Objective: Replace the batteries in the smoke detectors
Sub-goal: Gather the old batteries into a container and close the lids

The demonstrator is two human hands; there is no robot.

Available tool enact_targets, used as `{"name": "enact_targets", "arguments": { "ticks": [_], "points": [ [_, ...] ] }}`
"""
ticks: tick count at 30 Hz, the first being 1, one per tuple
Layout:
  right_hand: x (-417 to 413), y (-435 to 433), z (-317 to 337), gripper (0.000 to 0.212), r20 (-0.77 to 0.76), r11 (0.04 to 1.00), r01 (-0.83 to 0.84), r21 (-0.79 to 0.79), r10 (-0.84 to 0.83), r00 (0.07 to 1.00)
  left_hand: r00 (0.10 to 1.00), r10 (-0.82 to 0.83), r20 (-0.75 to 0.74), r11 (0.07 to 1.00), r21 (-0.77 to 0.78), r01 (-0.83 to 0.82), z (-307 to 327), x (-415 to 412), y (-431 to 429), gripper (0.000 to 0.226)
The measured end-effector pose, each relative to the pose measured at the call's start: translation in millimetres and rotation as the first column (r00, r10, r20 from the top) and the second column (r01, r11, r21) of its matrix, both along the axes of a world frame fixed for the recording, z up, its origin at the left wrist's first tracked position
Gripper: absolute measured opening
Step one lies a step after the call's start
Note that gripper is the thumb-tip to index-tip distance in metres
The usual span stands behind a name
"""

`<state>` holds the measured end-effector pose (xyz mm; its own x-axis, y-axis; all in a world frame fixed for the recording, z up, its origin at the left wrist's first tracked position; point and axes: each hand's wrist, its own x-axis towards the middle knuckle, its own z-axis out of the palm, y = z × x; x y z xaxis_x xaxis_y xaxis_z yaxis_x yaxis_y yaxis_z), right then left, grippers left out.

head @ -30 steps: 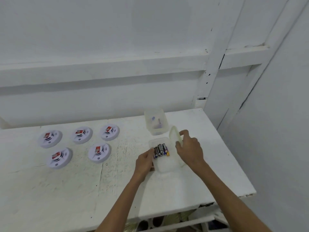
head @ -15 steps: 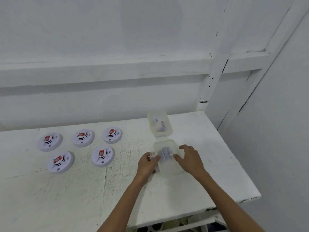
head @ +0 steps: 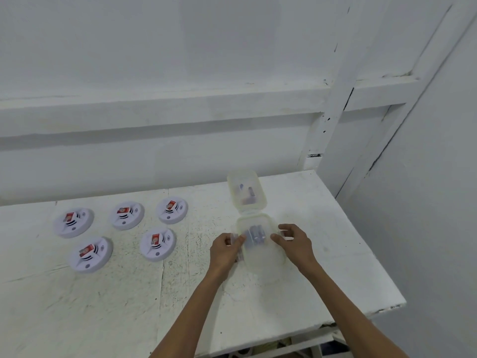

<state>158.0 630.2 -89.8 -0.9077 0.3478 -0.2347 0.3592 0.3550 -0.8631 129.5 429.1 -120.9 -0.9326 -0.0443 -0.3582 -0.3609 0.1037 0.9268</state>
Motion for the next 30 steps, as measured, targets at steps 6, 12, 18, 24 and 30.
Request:
{"name": "enact_targets", "arguments": {
  "ticks": [6, 12, 18, 24, 30],
  "points": [
    [-6.2, 2.8, -5.0, 0.043, 0.03, 0.999, 0.001, -0.036, 0.0, 1.0, 1.0, 0.001, -0.007, 0.999, -0.045, -0.001, 0.7, -2.1, 3.1, 0.032],
    [-0.8, 9.8, -8.7, 0.039, 0.104, 0.995, -0.014, -0.097, 0.024, 0.994, 0.98, 0.006, 0.2, 0.986, 0.163, -0.039, 6.1, 2.3, -4.7, 0.038],
    [5.5, 0.3, -9.9, 0.028, 0.047, 0.999, 0.038, -0.007, -0.037, 0.998, 0.998, 0.052, -0.045, 0.968, -0.244, -0.061, 3.0, 0.8, -4.1, 0.04],
    [3.3, -3.4, -3.7, 0.019, 0.035, 0.998, 0.071, -0.004, -0.07, 0.997, 0.999, 0.022, -0.027, 0.979, -0.2, -0.027, 8.8, -1.4, -3.9, 0.028],
    [6.4, -0.1, 1.8, 0.024, 0.013, 0.999, 0.02, 0.049, -0.021, 1.0, 0.997, 0.069, 0.027, 0.989, -0.13, -0.065, 11.2, -4.3, -0.3, 0.022]
  ]
}}
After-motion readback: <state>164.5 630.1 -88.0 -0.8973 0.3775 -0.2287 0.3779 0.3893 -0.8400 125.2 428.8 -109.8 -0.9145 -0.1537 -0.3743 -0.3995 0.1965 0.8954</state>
